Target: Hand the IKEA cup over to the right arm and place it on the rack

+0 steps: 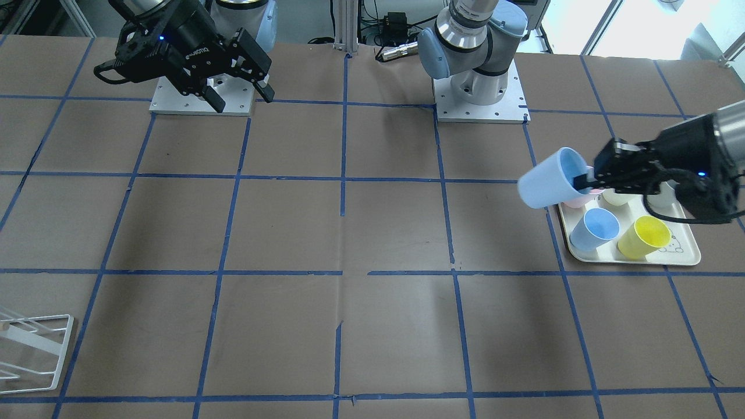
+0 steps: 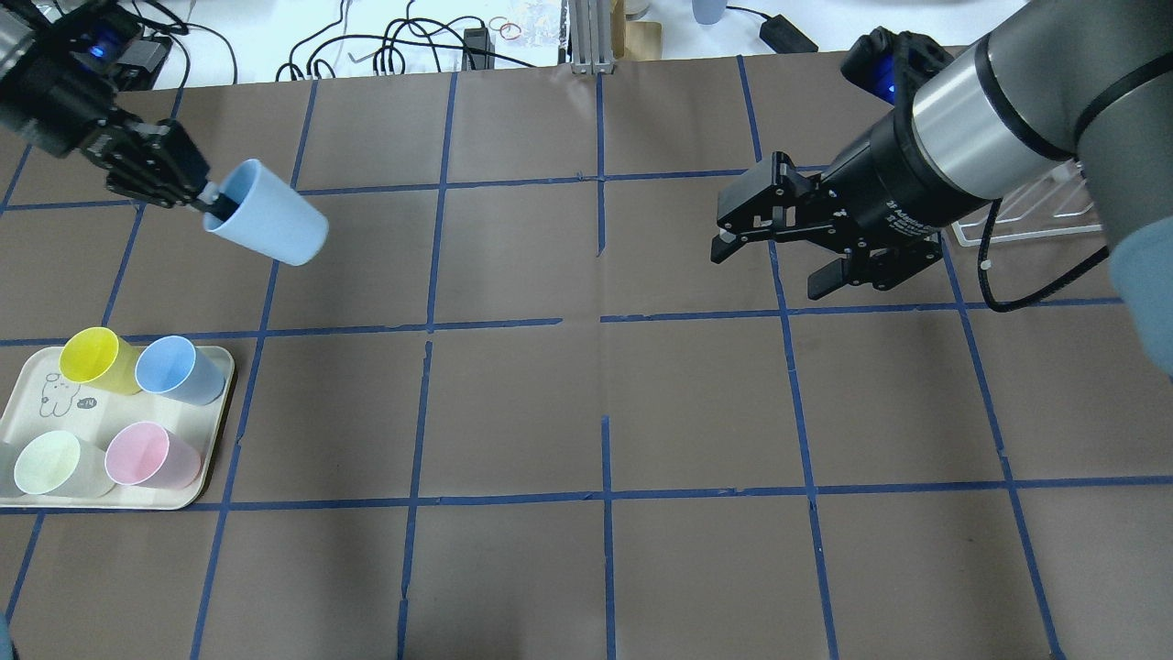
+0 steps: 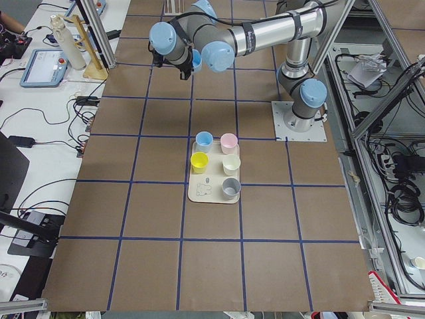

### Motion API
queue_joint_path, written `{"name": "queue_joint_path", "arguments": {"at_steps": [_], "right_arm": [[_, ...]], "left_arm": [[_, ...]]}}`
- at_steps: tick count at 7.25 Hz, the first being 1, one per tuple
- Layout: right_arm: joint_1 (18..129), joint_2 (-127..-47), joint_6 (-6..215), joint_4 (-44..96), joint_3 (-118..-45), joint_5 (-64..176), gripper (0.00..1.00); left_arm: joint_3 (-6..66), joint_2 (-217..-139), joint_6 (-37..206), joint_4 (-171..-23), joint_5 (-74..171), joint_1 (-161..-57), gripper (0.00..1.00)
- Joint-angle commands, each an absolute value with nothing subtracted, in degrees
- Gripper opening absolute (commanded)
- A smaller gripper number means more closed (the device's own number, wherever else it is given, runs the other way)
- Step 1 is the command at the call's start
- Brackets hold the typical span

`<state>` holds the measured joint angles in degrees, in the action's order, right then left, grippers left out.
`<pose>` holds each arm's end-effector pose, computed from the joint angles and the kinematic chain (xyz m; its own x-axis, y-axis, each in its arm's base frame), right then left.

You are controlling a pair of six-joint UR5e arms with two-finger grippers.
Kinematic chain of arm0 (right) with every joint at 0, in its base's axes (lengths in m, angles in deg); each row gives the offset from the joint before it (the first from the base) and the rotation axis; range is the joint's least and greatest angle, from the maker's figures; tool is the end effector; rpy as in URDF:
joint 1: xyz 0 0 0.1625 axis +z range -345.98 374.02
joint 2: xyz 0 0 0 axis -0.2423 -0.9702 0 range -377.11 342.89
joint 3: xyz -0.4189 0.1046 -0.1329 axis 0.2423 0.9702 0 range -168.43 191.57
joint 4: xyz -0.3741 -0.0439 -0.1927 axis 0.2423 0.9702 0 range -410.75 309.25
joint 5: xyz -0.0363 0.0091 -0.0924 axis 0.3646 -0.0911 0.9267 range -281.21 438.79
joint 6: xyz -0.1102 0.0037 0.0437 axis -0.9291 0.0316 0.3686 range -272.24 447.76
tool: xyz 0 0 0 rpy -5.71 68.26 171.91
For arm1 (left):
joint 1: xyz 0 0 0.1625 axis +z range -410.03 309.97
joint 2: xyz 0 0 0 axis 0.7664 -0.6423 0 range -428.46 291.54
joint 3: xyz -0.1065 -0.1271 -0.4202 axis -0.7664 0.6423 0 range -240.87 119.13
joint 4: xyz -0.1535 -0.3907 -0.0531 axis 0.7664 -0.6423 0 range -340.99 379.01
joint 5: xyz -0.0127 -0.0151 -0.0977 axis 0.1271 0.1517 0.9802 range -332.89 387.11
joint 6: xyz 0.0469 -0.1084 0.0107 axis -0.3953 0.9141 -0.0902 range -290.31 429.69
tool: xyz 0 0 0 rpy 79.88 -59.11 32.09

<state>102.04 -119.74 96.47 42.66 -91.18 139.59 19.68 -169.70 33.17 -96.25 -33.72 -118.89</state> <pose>0.1768 -0.4146 0.5048 -0.8581 0.1533 -0.4901 0.1664 0.9859 0.0169 0.0133 -0.5643 0.4556 -0.7814 0.0752 0.6194 0.1790 0.9780 0.1071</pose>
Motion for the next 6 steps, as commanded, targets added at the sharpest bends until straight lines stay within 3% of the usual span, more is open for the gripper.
{"name": "queue_joint_path", "arguments": {"at_steps": [1,6], "right_arm": [[101.7,-119.4,96.0,42.2,-91.6,125.8,1.00],[96.4,-117.8,87.2,42.1,-99.3,98.0,1.00]], "left_arm": [[28.4,-165.0,38.0,-96.5,-18.3,-124.5,0.00],[48.1,-156.5,37.0,-95.9,15.1,-132.7,0.00]]}}
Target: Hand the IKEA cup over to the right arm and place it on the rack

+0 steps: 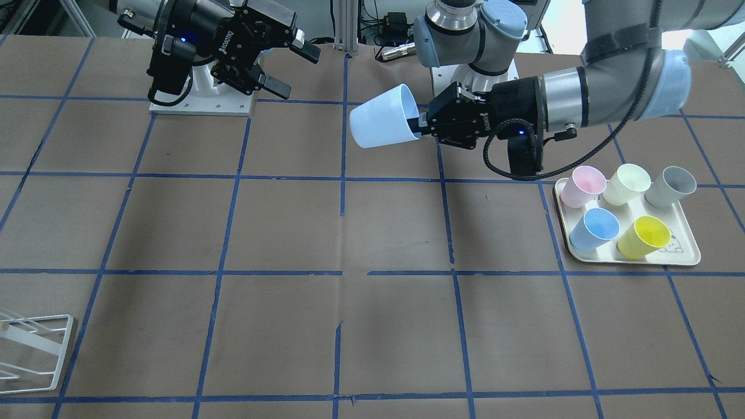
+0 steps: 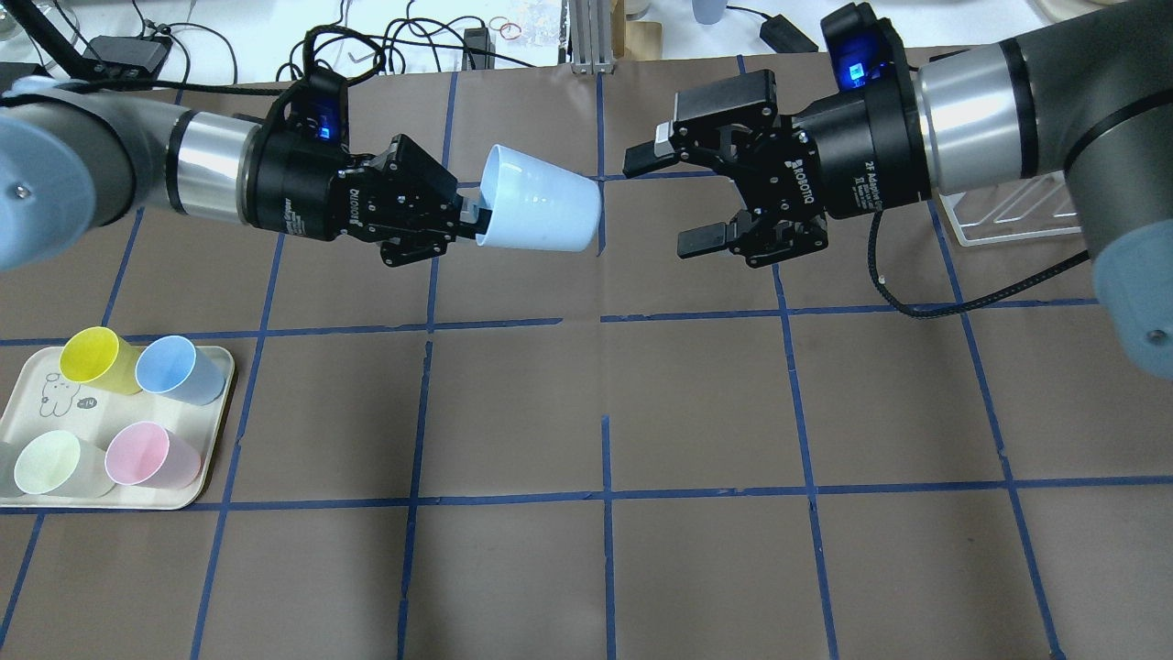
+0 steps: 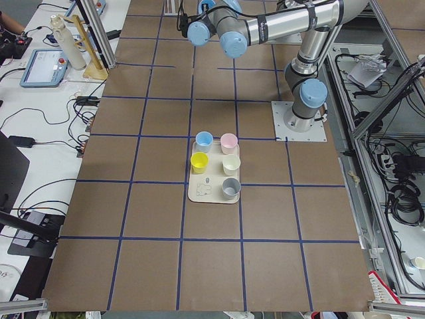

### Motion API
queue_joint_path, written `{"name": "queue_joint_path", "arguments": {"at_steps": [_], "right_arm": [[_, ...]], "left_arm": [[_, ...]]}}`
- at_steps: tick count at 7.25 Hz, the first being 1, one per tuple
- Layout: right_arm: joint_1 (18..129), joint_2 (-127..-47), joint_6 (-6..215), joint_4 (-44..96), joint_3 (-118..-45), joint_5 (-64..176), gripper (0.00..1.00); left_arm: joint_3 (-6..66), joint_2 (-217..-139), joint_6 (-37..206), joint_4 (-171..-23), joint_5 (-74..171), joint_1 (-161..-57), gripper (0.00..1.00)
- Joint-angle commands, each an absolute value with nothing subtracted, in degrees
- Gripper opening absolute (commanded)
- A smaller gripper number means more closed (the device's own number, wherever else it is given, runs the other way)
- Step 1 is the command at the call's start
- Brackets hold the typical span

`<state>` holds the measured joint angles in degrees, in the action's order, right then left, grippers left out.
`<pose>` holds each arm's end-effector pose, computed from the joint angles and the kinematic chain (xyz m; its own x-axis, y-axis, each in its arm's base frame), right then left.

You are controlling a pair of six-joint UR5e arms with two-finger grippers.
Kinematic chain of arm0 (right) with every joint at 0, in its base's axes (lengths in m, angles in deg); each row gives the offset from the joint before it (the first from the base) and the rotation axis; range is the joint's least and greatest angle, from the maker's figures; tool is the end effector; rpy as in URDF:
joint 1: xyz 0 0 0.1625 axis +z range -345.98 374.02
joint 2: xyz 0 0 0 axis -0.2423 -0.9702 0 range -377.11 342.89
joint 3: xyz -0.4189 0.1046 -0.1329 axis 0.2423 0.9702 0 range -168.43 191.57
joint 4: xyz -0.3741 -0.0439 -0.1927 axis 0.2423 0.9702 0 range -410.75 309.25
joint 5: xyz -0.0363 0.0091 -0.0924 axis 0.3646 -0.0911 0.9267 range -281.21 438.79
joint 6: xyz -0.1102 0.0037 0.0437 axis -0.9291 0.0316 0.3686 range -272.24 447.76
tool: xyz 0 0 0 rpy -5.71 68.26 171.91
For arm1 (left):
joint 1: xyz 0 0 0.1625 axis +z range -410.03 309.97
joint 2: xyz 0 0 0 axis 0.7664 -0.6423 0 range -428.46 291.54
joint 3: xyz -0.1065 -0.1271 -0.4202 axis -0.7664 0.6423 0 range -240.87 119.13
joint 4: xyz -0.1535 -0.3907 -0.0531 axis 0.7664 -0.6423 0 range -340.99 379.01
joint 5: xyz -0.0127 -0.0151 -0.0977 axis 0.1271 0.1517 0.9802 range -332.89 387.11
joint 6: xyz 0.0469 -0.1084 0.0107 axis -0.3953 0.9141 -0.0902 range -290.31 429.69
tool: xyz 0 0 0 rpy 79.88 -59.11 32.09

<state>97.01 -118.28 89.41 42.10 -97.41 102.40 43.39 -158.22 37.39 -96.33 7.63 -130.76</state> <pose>0.1906 -0.4321 0.4951 -0.3843 0.1559 -0.9100 0.1328 0.9847 0.1126 -0.1710 -0.4734 0.4232 -0.2634 -0.1363 0.9550 0.0191 0.9890 0.1465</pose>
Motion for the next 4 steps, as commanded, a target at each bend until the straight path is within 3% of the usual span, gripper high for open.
{"name": "queue_joint_path", "arguments": {"at_steps": [1,4], "right_arm": [[96.3,-117.1,86.9,42.1,-100.7,95.0,1.00],[93.8,-117.0,85.8,36.3,-101.6,88.9,1.00]], "left_arm": [[50.7,-155.3,37.0,-95.9,21.3,-133.3,0.00],[53.2,-154.0,37.0,-95.8,25.3,-132.9,0.00]]}}
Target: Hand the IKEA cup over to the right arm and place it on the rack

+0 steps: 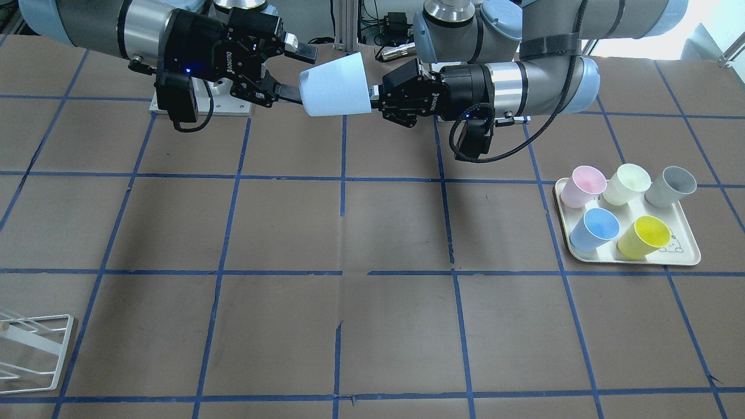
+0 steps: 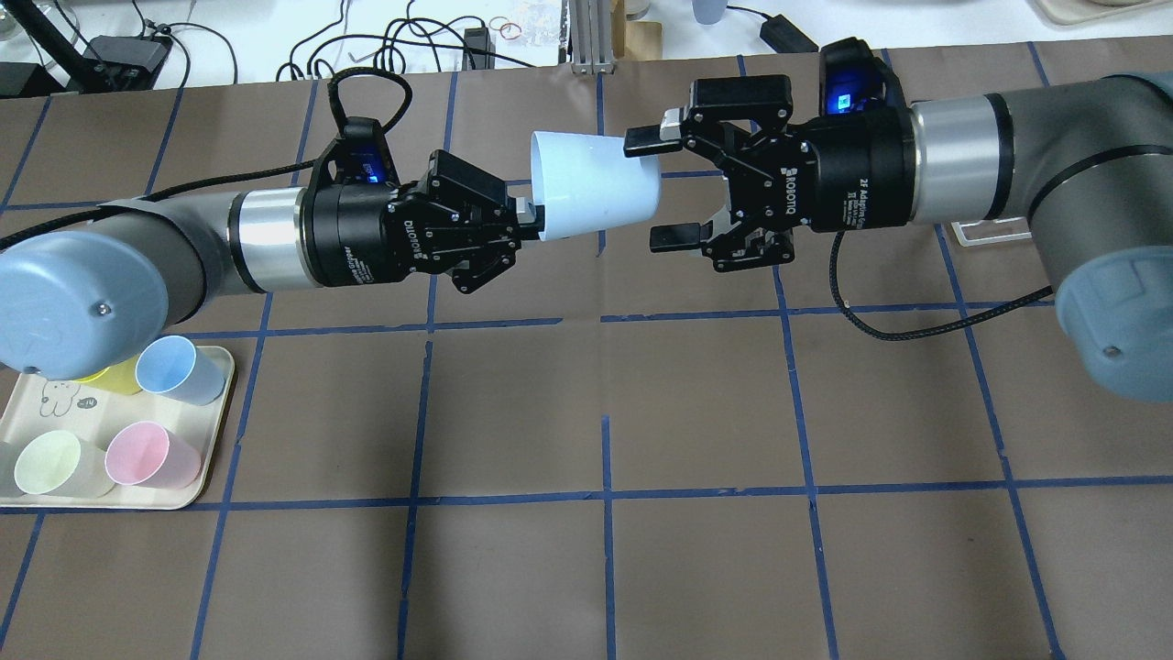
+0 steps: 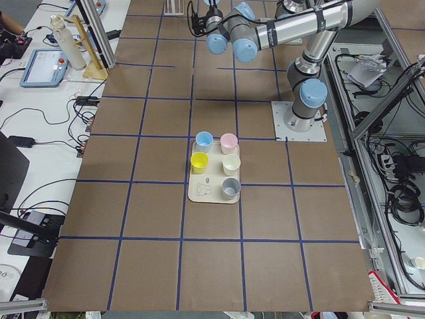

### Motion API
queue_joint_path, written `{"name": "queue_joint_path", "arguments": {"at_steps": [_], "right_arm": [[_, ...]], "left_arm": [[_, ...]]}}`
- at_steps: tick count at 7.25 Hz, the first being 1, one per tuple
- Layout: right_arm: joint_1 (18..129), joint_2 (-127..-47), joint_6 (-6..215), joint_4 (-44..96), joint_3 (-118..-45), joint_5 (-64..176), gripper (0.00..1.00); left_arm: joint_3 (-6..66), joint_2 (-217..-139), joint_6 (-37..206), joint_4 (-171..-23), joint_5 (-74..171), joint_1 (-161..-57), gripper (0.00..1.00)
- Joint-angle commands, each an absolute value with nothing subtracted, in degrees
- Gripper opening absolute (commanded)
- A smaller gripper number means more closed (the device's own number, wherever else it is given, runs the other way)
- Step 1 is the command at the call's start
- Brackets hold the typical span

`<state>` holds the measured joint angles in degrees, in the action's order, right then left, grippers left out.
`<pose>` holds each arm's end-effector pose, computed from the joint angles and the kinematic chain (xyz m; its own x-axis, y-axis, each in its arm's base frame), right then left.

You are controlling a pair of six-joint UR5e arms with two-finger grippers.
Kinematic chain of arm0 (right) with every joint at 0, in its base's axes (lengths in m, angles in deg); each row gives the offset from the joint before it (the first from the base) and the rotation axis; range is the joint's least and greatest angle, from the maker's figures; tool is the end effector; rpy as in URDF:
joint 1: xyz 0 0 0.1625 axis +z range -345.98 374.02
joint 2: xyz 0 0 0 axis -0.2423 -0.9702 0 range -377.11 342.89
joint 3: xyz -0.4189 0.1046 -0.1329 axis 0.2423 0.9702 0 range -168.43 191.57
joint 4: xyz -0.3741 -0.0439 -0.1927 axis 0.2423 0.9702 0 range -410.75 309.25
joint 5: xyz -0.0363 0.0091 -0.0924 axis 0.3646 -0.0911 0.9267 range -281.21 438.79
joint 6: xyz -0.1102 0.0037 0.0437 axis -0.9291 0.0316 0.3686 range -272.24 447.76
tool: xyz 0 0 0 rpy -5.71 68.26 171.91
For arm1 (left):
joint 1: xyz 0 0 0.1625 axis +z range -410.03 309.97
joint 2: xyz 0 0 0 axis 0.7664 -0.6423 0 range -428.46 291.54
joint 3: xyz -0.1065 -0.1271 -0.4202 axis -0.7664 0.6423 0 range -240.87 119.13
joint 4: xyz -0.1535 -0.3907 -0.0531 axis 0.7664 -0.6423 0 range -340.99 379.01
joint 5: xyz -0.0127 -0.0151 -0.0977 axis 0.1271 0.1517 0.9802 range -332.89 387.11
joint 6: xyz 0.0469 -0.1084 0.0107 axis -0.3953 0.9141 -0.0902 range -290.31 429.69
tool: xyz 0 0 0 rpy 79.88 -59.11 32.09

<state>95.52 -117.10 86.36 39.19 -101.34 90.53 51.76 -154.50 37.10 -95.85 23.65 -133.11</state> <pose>0.1867 -0.4372 0.4716 -0.1723 0.2239 -0.9593 0.1400 0.9695 0.2012 -0.1996 -0.4439 0.4108 -0.0278 -0.1934 0.9807 -0.0859 0.9779 0.1904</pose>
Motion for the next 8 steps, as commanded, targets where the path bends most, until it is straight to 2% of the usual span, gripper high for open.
{"name": "queue_joint_path", "arguments": {"at_steps": [1,8], "right_arm": [[92.3,-117.3,85.7,32.9,-101.6,88.8,1.00],[95.4,-117.0,85.7,32.3,-102.7,83.3,1.00]], "left_arm": [[55.2,-153.5,37.0,-95.3,28.8,-133.1,0.00],[58.0,-150.5,37.4,-95.4,32.1,-134.8,0.00]]}}
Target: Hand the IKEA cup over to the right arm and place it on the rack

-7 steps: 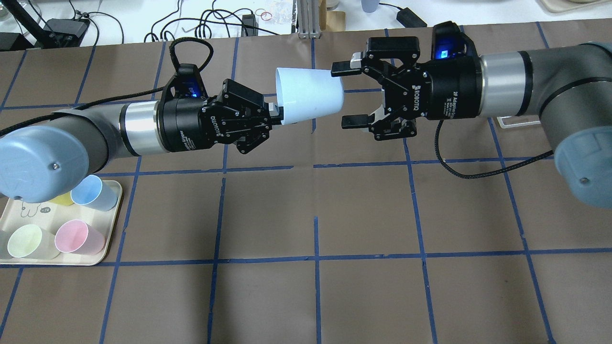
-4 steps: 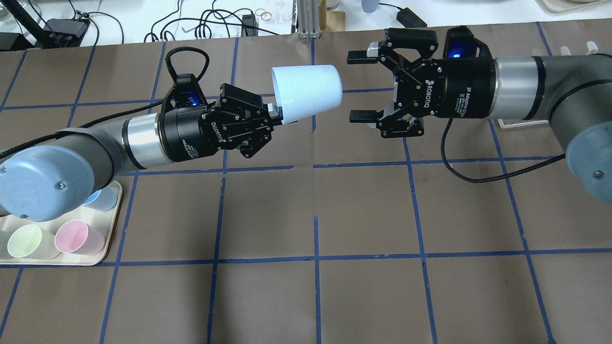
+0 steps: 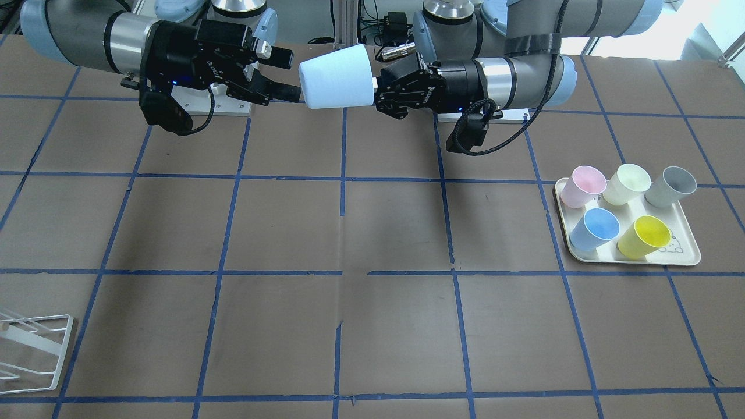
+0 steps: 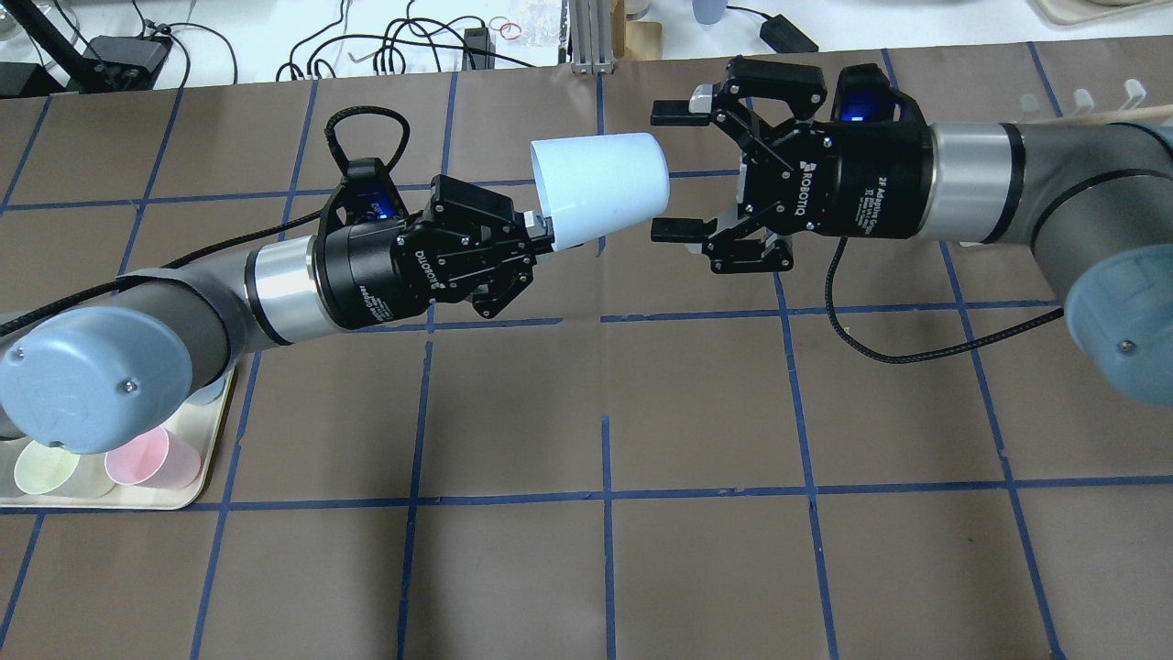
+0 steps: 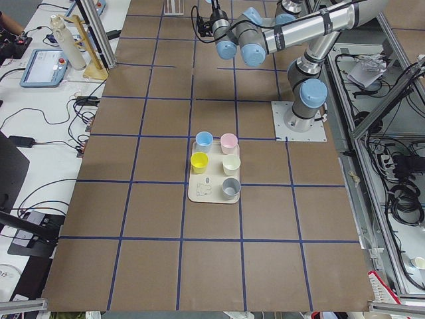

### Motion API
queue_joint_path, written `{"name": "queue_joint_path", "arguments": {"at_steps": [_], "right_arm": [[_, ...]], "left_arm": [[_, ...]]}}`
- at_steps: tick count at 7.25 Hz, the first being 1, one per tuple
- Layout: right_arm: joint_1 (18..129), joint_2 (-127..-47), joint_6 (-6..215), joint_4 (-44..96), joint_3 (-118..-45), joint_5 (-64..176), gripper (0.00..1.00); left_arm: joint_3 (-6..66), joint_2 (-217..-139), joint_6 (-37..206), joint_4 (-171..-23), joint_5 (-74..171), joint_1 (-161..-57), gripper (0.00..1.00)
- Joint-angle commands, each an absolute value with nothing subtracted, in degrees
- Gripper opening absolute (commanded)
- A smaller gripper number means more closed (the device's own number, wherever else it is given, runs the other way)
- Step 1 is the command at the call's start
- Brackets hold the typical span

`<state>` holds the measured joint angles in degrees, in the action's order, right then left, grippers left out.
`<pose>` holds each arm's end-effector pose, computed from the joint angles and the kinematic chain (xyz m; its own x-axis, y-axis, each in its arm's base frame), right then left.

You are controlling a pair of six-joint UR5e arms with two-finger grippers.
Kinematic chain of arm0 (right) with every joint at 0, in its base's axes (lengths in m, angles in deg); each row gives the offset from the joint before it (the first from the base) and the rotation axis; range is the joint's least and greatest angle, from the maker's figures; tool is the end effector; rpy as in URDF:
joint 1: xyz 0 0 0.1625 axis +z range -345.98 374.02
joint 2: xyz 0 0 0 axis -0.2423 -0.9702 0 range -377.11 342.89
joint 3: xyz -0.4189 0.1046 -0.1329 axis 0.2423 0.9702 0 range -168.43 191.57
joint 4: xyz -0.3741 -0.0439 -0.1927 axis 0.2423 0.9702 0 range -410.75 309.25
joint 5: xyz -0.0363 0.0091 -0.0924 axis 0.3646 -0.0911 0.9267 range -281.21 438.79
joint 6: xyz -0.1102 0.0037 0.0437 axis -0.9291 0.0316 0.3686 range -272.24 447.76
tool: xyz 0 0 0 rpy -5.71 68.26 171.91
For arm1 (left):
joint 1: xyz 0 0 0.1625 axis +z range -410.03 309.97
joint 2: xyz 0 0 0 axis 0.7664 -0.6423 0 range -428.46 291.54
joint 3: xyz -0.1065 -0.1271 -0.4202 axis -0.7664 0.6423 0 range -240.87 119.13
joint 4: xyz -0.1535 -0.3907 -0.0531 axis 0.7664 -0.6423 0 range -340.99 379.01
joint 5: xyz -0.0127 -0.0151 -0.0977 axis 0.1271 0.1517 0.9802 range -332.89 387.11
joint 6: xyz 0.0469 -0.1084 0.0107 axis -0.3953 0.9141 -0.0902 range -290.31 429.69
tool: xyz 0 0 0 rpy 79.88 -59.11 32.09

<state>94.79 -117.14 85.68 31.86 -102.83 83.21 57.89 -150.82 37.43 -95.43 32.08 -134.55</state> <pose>0.1841 -0.4347 0.4622 -0.0223 0.3436 -0.9388 0.1484 0.9298 0.3368 -0.2129 -0.4139 0.4016 0.0947 -0.2196 0.9710 -0.1388 0.9629 0.2313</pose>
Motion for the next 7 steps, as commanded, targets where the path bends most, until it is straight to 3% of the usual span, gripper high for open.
{"name": "queue_joint_path", "arguments": {"at_steps": [1,5,7], "right_arm": [[95.4,-115.9,85.5,32.5,-102.5,83.3,1.00],[95.5,-116.7,86.6,31.1,-102.5,83.3,0.96],[95.6,-117.4,86.6,30.7,-102.7,83.3,0.85]], "left_arm": [[58.0,-150.4,37.5,-95.4,32.1,-134.7,0.00],[57.9,-150.3,37.6,-95.4,32.1,-134.8,0.00],[58.0,-150.3,37.6,-95.4,32.0,-134.8,0.00]]}}
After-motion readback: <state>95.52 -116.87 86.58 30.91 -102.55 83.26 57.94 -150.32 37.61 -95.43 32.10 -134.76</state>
